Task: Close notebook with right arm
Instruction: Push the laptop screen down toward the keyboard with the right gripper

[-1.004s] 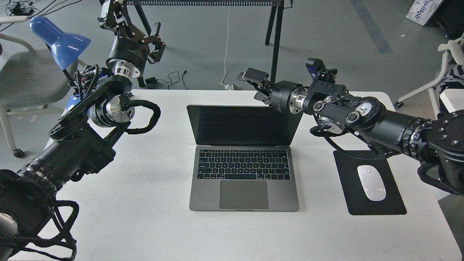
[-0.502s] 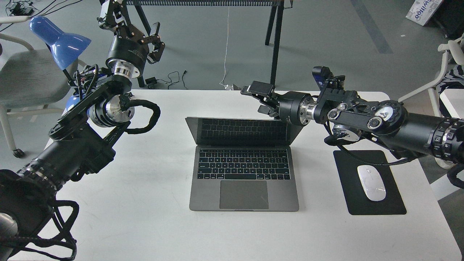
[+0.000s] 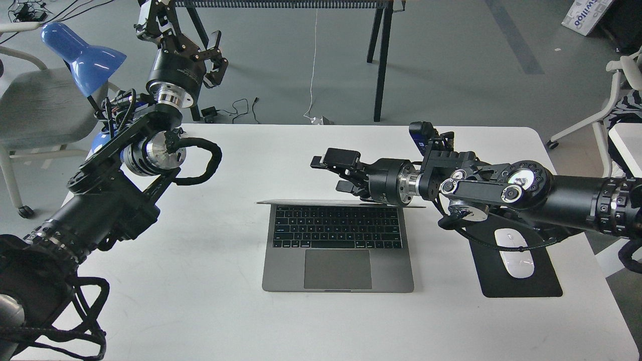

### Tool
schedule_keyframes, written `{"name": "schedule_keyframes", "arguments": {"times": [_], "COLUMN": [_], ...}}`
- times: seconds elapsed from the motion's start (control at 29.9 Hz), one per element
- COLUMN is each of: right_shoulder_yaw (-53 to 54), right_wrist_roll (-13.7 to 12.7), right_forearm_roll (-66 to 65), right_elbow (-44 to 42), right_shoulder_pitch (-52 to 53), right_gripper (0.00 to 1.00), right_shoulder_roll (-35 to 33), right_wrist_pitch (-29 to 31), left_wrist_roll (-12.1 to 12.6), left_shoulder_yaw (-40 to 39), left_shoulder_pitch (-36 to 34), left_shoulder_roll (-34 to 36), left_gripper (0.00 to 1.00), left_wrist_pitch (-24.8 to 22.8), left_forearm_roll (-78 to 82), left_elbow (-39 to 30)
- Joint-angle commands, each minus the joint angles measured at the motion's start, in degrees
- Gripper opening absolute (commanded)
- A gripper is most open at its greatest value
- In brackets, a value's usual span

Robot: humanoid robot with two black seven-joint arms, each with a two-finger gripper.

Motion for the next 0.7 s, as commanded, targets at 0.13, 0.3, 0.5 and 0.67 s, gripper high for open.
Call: {"name": "schedule_keyframes", "arguments": {"times": [0.13, 0.3, 0.5, 0.67], "right_shoulder_yaw": [-3.3, -3.6, -3.6, -3.6], "right_wrist_roll": [0.0, 0.1, 0.1, 0.1], "right_forearm_roll": [-1.3, -1.3, -1.5, -3.1], "right_elbow": [4.7, 5.4, 5.4, 5.2], "right_shoulder_pitch": [-2.8, -4.7, -7.6, -9.0], "right_gripper": [1.0, 1.0, 1.0, 1.0], "right_shoulder_roll": [-0.2, 0.2, 0.3, 0.3], "right_wrist_pitch": [-1.7, -2.6, -2.6, -2.6], "left_wrist_roll": [0.0, 0.0, 0.0, 0.0], "left_shoulder_yaw": [-0.1, -0.1, 0.0, 0.0], "left_shoulder_pitch": [0.0, 0.0, 0.0, 0.0], "left_shoulder_roll": [0.0, 0.0, 0.0, 0.0], "left_gripper": [1.0, 1.0, 1.0, 1.0], "left_wrist_pitch": [0.0, 0.0, 0.0, 0.0], "left_forearm_roll": [0.0, 0.0, 0.0, 0.0], "left_elbow": [0.0, 0.0, 0.0, 0.0]}}
